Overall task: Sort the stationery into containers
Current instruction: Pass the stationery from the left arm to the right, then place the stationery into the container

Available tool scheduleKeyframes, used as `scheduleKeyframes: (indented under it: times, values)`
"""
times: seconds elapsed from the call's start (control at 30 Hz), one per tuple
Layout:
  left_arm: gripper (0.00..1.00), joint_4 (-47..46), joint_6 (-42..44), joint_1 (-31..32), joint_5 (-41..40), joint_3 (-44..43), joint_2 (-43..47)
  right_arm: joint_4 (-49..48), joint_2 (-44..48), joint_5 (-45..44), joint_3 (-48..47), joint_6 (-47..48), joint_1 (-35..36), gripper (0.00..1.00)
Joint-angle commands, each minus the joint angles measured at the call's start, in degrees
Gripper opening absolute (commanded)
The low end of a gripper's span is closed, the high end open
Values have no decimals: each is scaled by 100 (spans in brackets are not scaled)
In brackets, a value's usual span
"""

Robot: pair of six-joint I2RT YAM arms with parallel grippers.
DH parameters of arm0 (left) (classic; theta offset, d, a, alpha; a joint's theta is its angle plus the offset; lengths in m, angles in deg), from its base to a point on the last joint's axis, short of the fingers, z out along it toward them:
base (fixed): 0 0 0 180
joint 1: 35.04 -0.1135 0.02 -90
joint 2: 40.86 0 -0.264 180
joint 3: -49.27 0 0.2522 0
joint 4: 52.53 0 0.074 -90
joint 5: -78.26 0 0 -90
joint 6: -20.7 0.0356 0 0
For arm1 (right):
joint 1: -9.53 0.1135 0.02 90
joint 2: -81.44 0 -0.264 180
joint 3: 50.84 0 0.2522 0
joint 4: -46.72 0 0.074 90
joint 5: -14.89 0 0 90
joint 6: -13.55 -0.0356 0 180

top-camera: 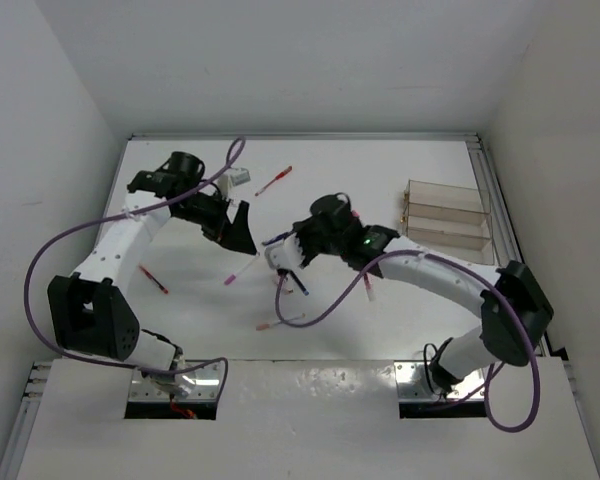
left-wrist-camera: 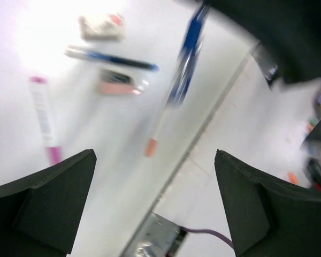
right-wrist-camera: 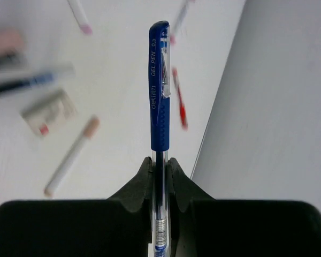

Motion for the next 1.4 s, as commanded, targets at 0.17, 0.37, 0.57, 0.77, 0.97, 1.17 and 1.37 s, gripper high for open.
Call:
scheduleKeyframes:
  times: [0.17, 0.37, 0.57, 0.77, 0.97, 1.17, 1.37]
  values:
    - [100, -417, -36, -473, -324, -886, -385, 762, 897, 587, 129, -378, -3177, 0]
    - [100, -724, -185, -534, -121, -728, -640, 823, 303, 1764, 70, 896, -5734, 0]
    - [100, -611, -36, -596, -68, -851, -877, 1000, -516, 2179, -687, 1687, -6581, 0]
    - [100, -663, -36, -666, -331, -956, -983, 1158, -1386, 2170, -1302, 1785, -6749, 0]
    - [100, -813, -124, -789, -552, -1175, -1080, 1193, -1704, 2170, -1364, 1978, -6810, 0]
    - [100, -786, -185, -912, -464, -1352, -1414, 1325, -1853, 2021, -1250, 2163, -6801, 2]
    - [100, -1058, -475, -921, -762, -1308, -1467, 1632, -2064, 1810, -1478, 2093, -6801, 36]
